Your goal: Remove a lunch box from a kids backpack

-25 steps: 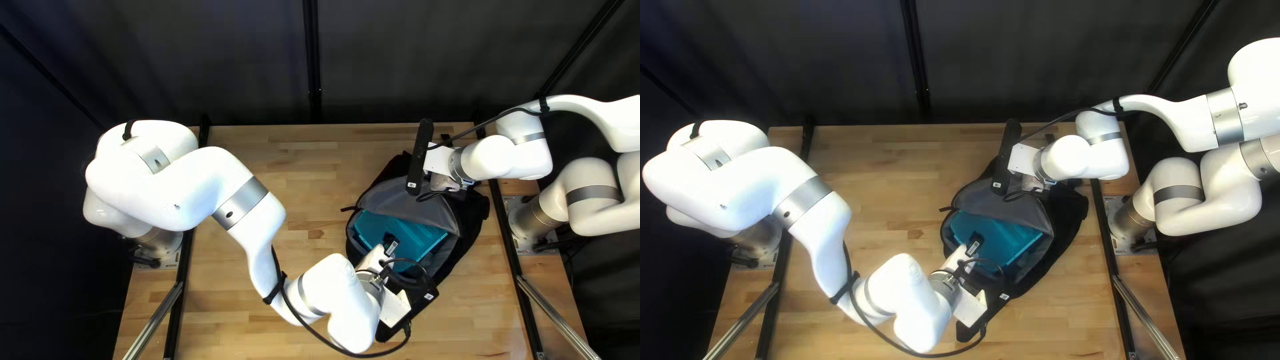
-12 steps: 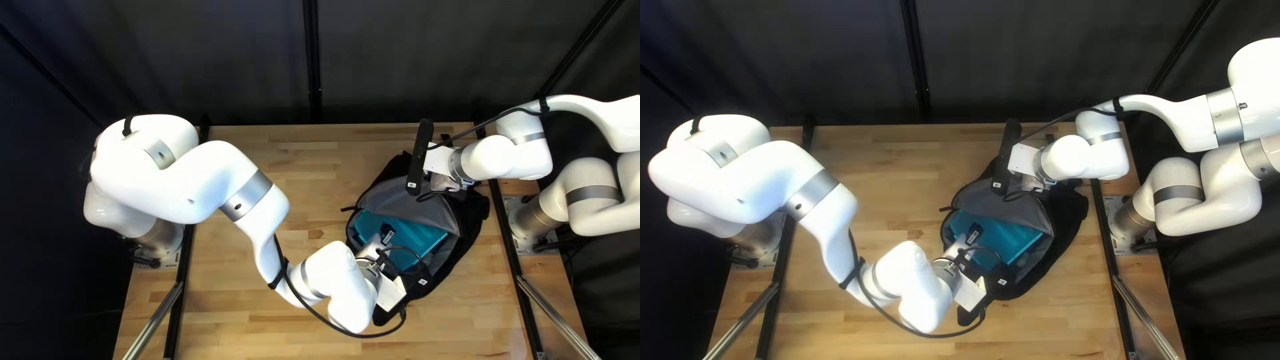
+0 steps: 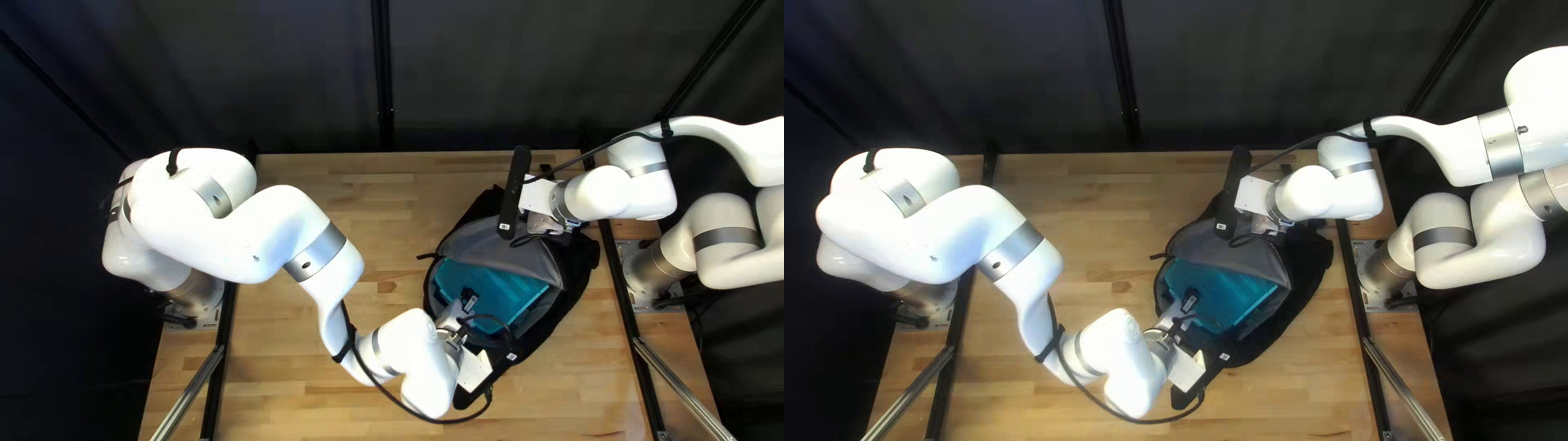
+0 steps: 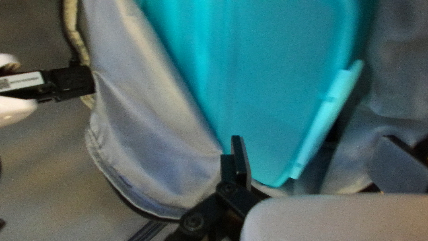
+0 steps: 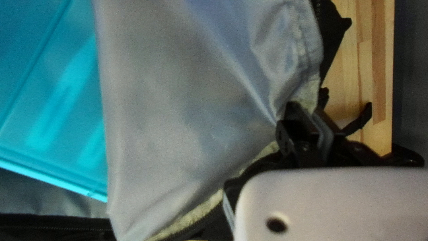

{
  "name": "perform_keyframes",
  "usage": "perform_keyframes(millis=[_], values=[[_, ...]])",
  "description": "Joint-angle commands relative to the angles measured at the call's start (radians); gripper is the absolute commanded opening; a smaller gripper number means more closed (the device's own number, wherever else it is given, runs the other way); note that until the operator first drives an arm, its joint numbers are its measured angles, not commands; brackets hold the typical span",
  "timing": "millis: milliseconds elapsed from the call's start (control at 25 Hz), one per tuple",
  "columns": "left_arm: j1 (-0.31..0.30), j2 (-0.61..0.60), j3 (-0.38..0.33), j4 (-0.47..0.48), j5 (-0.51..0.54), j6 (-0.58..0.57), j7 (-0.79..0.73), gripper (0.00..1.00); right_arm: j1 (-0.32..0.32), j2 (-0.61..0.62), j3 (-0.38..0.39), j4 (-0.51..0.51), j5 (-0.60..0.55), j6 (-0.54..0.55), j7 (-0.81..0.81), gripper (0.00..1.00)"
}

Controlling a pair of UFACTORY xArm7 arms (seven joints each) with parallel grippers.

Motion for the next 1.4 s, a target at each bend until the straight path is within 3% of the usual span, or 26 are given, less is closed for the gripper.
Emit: perform_keyframes(millis=[40,520,840,1400], values=[[-0.002,-0.005,-0.002,-0.014,0.001,0.002,-0.009,1.0,0.0,0.0,0.0,0.0,0.0,0.0,0.0,0.0],[0.016,0.013,0.016,-0.016,0.03,-0.032,-0.004,1.0,0.0,0.0,0.0,0.0,0.0,0.0,0.0,0.0],[0.014,-0.075,-0.015,-0.032,0.015,-0.003,0.052,1.0,0.0,0.0,0.0,0.0,0.0,0.0,0.0,0.0],[0.039,-0.031,0.032,-0.036,0.115,-0.08,0.037,1.0,0.0,0.0,0.0,0.0,0.0,0.0,0.0,0.0]])
